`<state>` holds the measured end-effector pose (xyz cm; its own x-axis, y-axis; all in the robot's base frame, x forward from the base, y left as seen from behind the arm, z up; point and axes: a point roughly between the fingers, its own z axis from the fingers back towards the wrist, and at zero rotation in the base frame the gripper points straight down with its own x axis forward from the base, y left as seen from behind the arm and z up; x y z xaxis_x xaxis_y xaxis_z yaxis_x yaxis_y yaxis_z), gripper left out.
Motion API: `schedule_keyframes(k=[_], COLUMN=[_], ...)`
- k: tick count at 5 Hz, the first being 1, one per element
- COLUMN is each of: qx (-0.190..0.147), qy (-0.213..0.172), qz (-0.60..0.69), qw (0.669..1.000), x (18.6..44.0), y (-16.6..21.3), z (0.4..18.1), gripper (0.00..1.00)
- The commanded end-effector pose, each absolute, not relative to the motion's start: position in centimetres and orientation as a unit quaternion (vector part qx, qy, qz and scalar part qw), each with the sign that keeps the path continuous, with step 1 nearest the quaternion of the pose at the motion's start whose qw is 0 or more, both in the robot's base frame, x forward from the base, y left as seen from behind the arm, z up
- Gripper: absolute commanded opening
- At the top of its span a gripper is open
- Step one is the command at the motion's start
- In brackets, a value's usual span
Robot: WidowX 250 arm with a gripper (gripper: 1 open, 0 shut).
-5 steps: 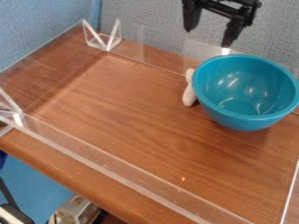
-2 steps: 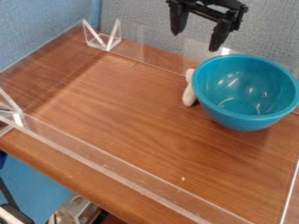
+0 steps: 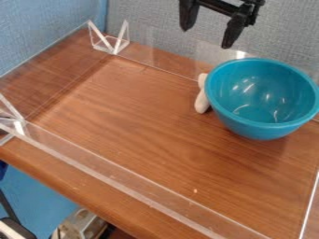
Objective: Put the mushroom in the blue bowl
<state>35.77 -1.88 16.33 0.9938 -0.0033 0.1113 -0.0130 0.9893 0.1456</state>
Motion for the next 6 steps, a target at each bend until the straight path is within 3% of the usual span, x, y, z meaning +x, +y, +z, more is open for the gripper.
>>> schedule_keyframes(k=[1,2,3,4,6], qx=[0.067,0.062,0.049,0.042,0.050], qy=[-0.099,-0.101,-0.102,-0.085,-0.051], qz=[-0.007,-0.030,-0.071,-0.080,-0.064], qw=[0.993,0.992,0.991,0.992,0.995], x=[36.2,36.8,38.1,38.0,37.4], y=[-2.7,-4.1,-6.4,-8.1,-7.4], z=[17.9,17.6,16.7,14.8,11.2], gripper=[1.00,1.00,0.00,0.00,0.00])
